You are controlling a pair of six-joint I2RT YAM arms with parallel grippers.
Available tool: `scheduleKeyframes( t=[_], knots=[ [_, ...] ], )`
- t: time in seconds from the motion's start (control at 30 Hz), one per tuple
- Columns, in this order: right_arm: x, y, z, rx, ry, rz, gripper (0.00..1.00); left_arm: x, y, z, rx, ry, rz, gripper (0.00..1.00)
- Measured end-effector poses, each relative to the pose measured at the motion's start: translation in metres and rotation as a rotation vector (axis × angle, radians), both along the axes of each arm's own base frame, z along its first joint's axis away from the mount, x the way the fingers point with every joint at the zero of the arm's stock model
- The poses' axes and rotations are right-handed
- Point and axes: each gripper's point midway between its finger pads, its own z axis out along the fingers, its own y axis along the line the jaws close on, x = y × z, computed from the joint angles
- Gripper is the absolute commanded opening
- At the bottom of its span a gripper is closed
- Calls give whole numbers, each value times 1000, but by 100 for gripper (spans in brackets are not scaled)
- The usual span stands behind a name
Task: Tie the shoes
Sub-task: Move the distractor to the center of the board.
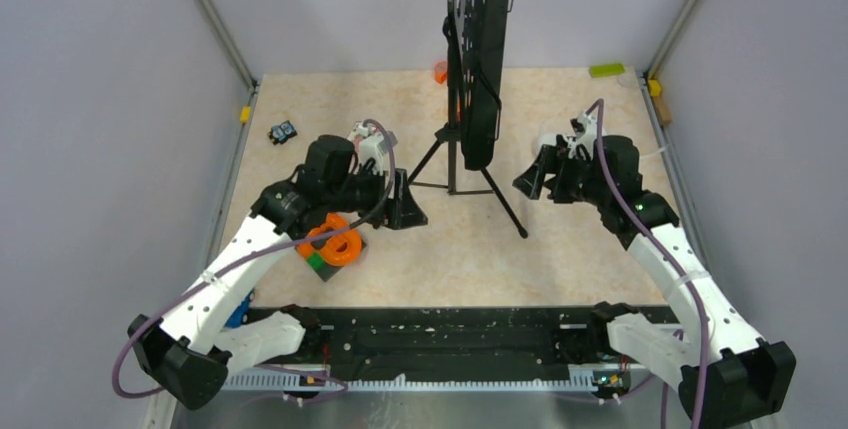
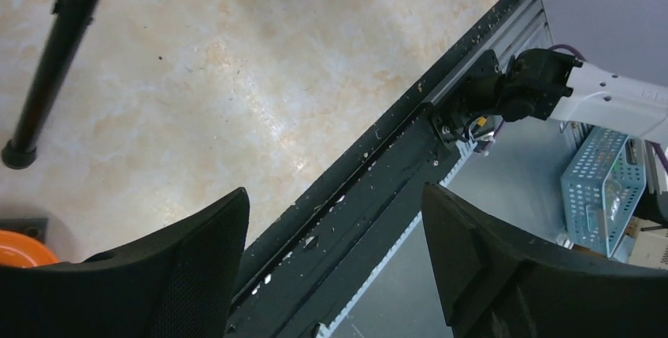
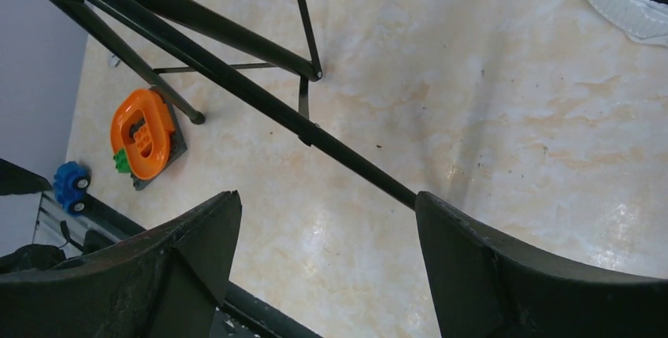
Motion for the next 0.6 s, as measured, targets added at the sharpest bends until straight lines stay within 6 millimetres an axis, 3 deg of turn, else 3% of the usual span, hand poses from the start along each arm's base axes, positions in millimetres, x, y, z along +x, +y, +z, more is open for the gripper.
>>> scheduleKeyframes(
  t=[0.1, 0.23, 0.4, 0.6],
  knots=[
    [0, 2, 2, 14, -1, 0, 84, -9, -12, -11, -25, 1, -11, 83],
    [4, -4, 5, 49, -1, -68, 84, -2, -32, -21, -76, -9, 3, 83],
    [1, -19, -9, 117, 31, -181, 84, 31, -63, -33, -116, -23, 13, 85],
    [0, -34, -8, 129, 41, -284, 84, 74, -64, -58, -89, -11, 85, 84]
  ],
)
